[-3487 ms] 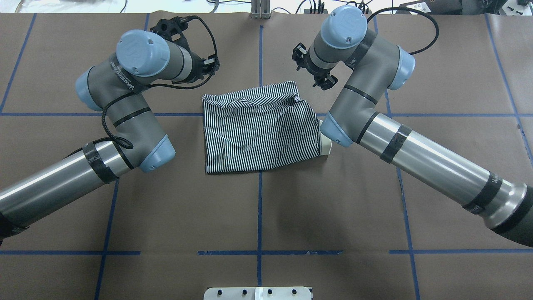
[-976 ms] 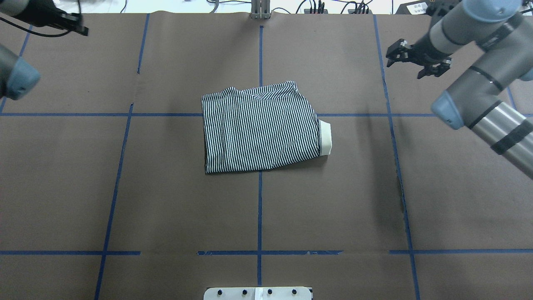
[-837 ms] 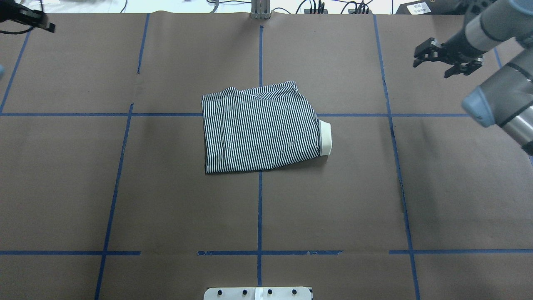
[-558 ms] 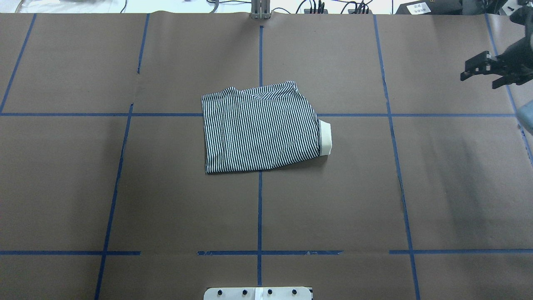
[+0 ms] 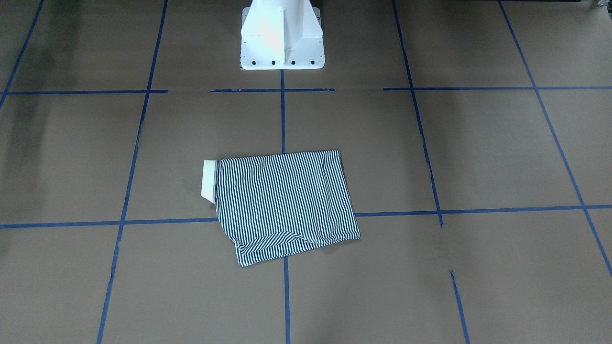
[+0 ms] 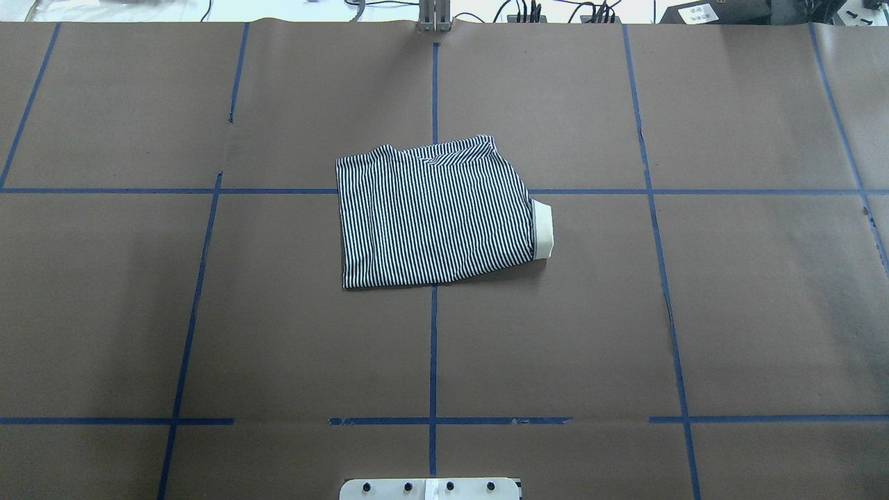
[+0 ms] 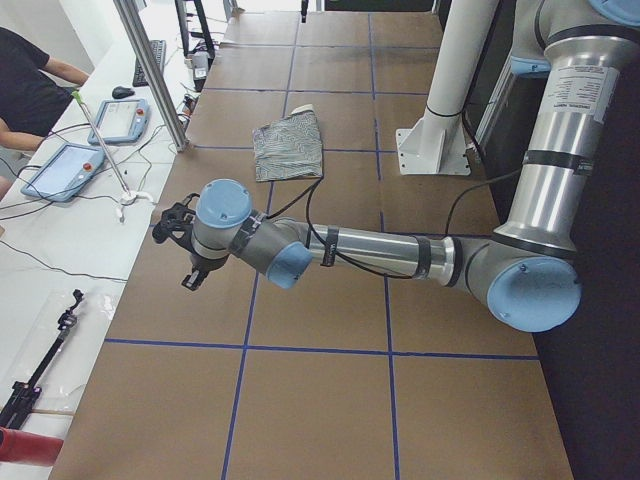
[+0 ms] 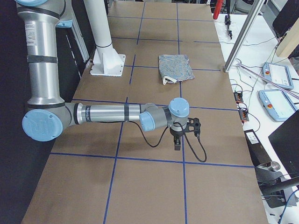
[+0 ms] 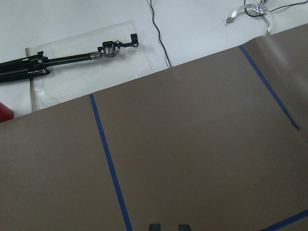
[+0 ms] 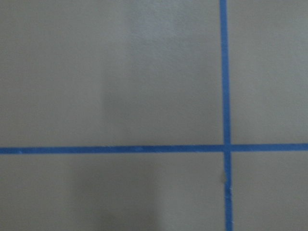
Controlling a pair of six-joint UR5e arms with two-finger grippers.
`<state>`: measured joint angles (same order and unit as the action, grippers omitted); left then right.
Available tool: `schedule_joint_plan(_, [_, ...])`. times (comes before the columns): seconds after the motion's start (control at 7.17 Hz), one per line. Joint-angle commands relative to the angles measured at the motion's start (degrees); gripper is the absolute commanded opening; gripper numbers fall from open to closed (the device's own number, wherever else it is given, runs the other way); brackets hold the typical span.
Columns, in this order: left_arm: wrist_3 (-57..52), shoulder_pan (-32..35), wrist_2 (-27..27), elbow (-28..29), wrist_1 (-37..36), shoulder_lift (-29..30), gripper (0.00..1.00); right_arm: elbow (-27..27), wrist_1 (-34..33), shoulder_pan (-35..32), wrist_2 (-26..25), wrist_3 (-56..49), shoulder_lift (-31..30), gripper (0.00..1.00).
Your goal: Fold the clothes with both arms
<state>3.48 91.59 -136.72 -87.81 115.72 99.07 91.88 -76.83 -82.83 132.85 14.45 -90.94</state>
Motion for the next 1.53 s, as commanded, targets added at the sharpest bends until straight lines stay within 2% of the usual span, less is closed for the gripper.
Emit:
schedule_joint_plan(0.0, [-6.9,1.0,0.0,-4.4,-8.2,-5.2,1.0,5.0,-7.6,-2.0,-0.1,-5.6,-4.1,1.0])
schedule_joint_plan(0.14, [-8.1,1.1,0.2,-5.8,-16.9,-5.0,1.0,9.0,-13.2,-1.5,-0.2,-5.6,-4.8,1.0])
schedule_joint_plan(0.28, [-8.3,0.9,2.7,-7.9,-23.5,-7.0,1.0,11.7,-16.0,-1.1,-0.7,-5.7,-5.6,1.0])
schedule_joint_plan(0.56, [-8.4,0.7,3.8,-9.9,-21.4,-12.2,1.0,12.2,-16.1,-0.6,-0.7,-5.7,-6.3,1.0])
schedule_joint_plan(1.39, [-8.4,0.4,4.0,-10.3,-20.5,-12.5,1.0,11.7,-15.4,1.5,-0.6,-5.6,-5.7,1.0])
